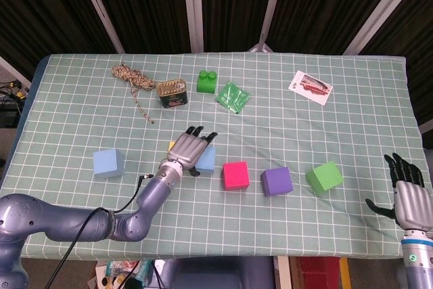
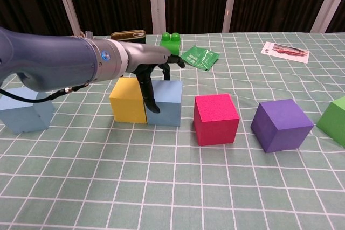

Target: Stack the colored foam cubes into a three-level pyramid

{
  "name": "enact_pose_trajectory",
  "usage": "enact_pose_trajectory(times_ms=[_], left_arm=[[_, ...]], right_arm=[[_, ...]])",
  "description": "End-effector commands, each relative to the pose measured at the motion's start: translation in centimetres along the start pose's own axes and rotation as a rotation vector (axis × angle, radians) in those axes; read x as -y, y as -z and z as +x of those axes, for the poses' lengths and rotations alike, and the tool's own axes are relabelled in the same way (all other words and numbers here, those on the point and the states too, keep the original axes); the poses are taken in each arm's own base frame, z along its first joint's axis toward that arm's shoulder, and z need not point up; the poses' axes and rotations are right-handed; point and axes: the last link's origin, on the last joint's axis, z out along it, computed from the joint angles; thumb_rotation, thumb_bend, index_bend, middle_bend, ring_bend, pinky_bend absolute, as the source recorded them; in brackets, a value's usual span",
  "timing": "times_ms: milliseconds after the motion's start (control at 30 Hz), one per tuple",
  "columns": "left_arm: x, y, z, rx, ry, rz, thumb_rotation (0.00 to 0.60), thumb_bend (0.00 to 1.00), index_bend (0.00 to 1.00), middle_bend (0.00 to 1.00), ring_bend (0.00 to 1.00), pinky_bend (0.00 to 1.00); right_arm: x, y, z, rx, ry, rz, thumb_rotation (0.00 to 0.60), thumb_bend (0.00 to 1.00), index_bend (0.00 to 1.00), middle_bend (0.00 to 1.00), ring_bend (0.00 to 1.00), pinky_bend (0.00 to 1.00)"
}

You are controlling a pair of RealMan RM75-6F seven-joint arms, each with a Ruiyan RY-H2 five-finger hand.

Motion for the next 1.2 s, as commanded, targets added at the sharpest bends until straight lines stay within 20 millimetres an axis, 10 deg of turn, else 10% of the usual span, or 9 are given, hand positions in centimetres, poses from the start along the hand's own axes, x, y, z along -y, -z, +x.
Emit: enact_pose_trajectory(times_ms=[33,1200], left_arm=[[0.1,0.0,0.0,-0.004,0.001,0.003,0.6,0.18,0.0,0.26,0.0,0.07],[1.1,0.9,0.9,-0.032,0.046,0.009,0.6,0.18,0.0,0.22,0.0,0.07]], right_arm=[[0.0,0.0,0.0,0.001,-0.001,0.0,0.6,0.18,0.0,0.0,0.0,0.0],[0.0,0.1,0.0,0.008,0.0,0.003,0.6,0.19,0.0,0.0,0.0,0.0]])
